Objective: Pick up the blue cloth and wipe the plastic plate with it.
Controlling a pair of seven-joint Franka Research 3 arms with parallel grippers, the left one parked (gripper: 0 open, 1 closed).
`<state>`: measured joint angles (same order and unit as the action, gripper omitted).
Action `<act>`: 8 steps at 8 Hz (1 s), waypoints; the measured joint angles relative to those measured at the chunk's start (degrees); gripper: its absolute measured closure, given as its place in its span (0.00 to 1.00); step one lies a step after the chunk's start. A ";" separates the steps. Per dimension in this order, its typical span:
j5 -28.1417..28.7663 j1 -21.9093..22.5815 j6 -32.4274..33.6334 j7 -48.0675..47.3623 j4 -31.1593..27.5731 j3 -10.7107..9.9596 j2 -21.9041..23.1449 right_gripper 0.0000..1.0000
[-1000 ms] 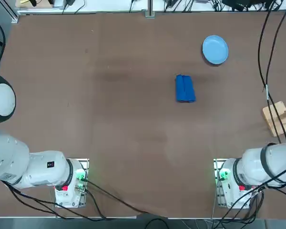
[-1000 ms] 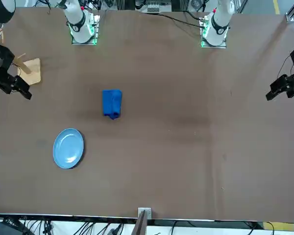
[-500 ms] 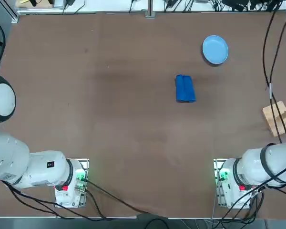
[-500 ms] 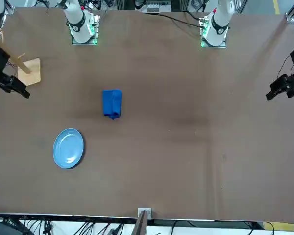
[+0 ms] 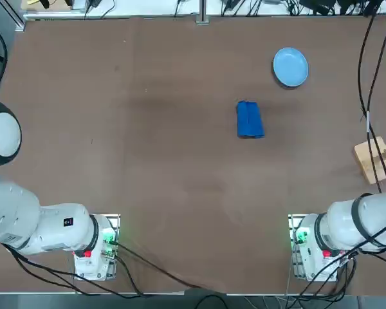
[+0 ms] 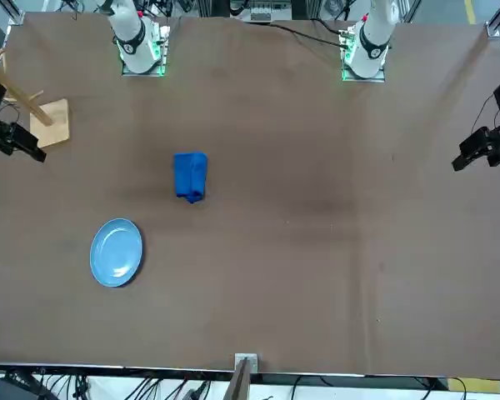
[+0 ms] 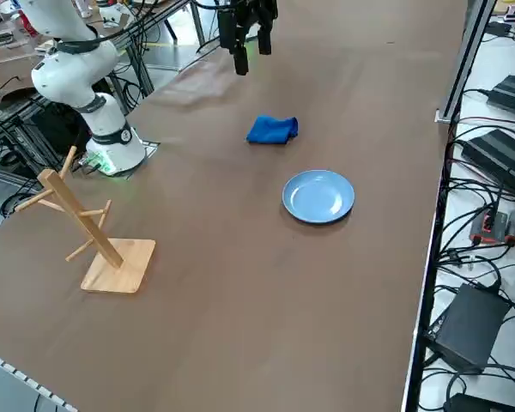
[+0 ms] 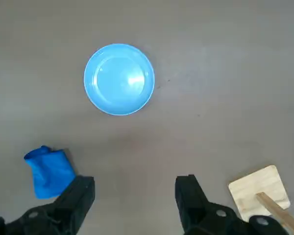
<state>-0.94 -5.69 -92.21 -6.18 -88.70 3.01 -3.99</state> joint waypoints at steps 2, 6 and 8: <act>-0.02 0.37 1.45 -0.75 0.36 1.55 0.07 0.00; -0.03 0.50 2.13 -0.77 0.92 1.60 0.28 0.00; -0.03 0.52 2.17 -0.77 0.96 1.60 0.32 0.00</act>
<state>-0.97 -5.17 -90.04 -6.95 -87.75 4.61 -3.67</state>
